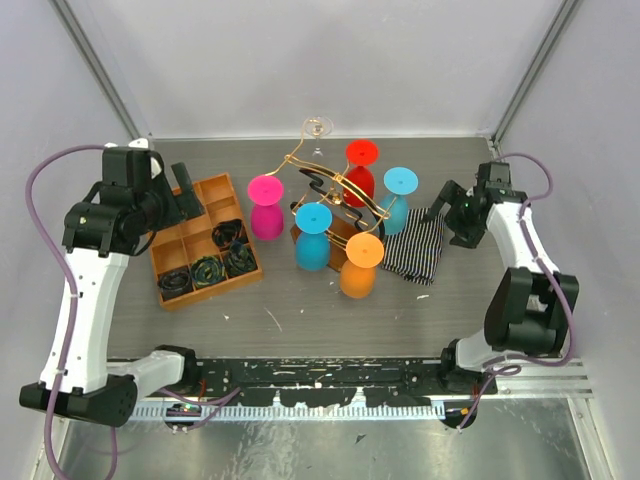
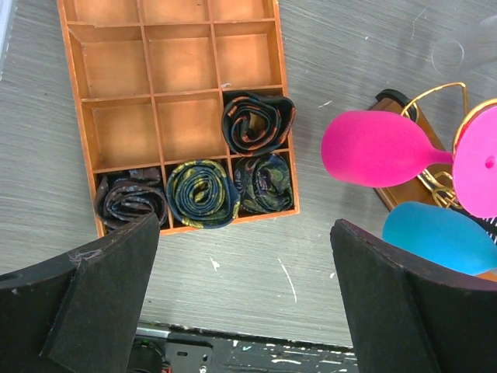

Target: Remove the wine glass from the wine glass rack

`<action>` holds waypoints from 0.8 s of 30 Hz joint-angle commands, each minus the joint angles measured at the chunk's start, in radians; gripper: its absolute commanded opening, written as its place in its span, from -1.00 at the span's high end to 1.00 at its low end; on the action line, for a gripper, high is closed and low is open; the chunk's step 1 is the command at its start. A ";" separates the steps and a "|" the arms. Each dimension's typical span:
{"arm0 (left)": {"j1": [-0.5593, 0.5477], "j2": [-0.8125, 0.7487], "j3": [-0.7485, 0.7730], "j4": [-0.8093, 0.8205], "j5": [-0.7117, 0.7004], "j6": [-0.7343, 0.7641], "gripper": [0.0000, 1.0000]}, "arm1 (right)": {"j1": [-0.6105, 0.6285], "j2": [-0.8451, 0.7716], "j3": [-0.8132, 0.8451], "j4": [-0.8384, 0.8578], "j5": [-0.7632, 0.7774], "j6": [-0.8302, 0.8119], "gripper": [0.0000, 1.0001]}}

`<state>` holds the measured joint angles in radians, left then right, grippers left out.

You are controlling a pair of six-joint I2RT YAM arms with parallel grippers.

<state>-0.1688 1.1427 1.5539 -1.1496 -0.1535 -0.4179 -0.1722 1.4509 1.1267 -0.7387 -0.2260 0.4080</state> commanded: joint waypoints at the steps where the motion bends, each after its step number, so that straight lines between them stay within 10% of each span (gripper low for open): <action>1: 0.006 -0.021 -0.027 0.003 -0.034 0.033 -0.97 | -0.001 0.108 0.111 0.056 -0.147 0.055 -1.00; 19: 0.006 -0.014 -0.051 0.028 -0.020 0.025 -0.97 | 0.088 0.446 0.149 0.064 -0.265 0.100 -1.00; 24: 0.006 -0.002 -0.023 0.024 -0.018 0.028 -0.97 | 0.067 0.498 0.201 0.086 -0.095 0.145 -1.00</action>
<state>-0.1661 1.1320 1.5108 -1.1465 -0.1734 -0.3954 -0.0860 1.9034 1.2732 -0.7082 -0.4572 0.5186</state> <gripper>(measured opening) 0.984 0.998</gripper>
